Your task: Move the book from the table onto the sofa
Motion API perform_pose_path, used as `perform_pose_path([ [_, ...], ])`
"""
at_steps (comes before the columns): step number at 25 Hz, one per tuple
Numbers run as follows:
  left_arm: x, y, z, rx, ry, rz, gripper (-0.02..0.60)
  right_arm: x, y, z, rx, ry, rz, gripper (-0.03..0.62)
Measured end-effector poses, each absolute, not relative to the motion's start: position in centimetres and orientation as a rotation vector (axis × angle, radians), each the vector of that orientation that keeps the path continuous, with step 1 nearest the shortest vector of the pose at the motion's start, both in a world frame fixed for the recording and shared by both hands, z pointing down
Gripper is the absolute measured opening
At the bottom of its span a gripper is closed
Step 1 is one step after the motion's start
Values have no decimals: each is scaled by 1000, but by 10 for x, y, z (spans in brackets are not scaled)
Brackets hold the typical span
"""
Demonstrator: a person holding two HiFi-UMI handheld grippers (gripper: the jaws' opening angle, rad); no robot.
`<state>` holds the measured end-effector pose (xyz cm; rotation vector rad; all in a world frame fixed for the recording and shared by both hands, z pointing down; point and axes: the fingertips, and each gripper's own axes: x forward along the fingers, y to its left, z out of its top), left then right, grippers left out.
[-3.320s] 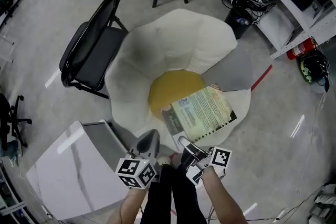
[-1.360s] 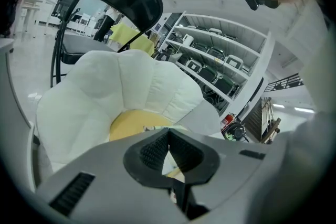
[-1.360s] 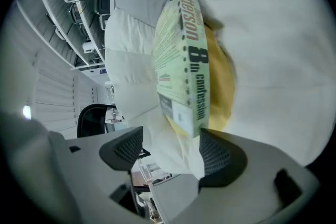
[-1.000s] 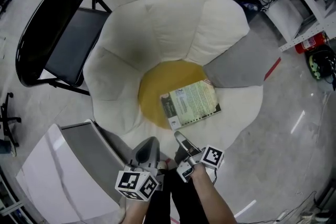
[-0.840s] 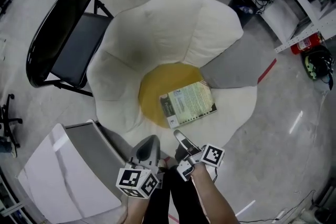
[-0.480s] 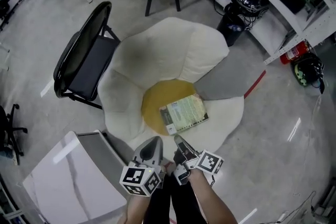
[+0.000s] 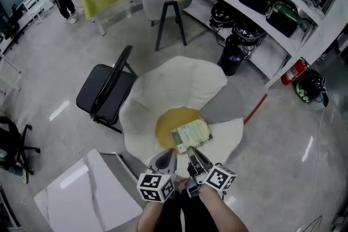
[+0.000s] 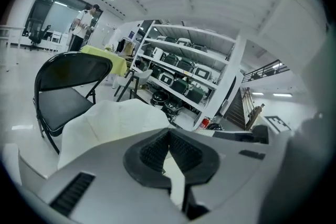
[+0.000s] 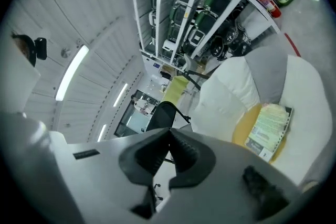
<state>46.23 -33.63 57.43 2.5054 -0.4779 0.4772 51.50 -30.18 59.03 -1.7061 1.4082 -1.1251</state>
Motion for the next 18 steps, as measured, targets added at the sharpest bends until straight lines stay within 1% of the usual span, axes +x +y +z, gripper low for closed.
perform_pose_path([
  [8,451,-311,497,2546,-436,430,9,496,-281,495,-1902,1620,-963,12],
  [13,446,-289,464,2574,-363,429,9,488,-263,459,-1931,1664,-951,12],
  [18,442,-283,433,2621,-334,384,9,488,-248,429,-1979,1678,-869,12],
])
